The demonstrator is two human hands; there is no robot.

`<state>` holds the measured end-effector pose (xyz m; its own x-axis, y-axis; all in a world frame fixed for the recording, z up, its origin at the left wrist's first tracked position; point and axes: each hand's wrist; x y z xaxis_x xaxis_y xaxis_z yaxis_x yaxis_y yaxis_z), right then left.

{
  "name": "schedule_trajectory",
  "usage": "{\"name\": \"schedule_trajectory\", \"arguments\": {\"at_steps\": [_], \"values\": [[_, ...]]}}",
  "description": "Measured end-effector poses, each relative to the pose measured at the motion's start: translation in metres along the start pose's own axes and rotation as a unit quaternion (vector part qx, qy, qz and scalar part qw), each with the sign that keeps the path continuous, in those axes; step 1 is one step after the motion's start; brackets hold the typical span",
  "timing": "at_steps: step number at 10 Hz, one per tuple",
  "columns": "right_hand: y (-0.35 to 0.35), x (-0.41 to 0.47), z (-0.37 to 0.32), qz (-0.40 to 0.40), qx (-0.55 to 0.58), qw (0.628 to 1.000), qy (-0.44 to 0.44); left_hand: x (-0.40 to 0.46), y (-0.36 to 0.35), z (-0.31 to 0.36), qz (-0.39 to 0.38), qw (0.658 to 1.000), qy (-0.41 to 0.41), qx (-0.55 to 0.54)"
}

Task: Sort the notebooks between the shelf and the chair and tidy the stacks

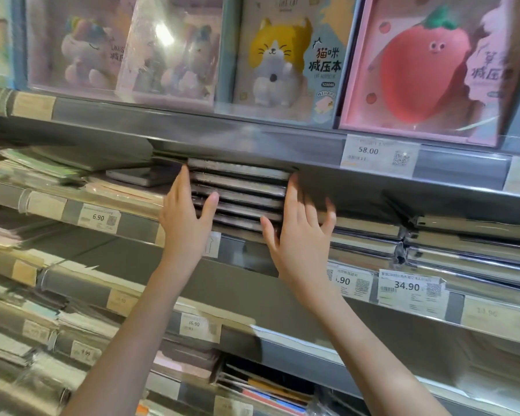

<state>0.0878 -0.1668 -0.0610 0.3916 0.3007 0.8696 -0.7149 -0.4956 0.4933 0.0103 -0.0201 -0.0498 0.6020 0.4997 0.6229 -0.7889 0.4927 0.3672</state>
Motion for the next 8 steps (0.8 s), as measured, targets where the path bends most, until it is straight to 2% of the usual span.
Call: {"name": "schedule_trajectory", "arguments": {"at_steps": [1,3,5,6,8], "values": [[0.003,-0.001,0.003,-0.024,0.023,0.999,0.009,-0.012,-0.010,0.002,0.013,0.998,-0.024,0.062],[0.011,-0.008,0.013,-0.054,0.037,0.997,0.045,-0.023,-0.026,0.011,-0.006,0.992,-0.003,0.127],[0.027,-0.024,0.020,-0.089,0.027,0.993,0.075,-0.041,-0.028,0.018,-0.042,0.982,-0.049,0.180],[0.039,-0.038,0.018,-0.144,0.016,0.988,0.061,-0.051,-0.026,0.015,-0.100,0.974,-0.070,0.191],[0.078,-0.064,0.006,-0.298,0.060,0.952,-0.037,-0.070,-0.006,0.015,-0.206,0.958,-0.110,0.167]]}}
Point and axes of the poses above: each hand's wrist, its own x-axis towards the middle knuckle, its own y-axis out of the back of the hand, z = x × y, and after that the axes turned 12 degrees about -z, right-handed
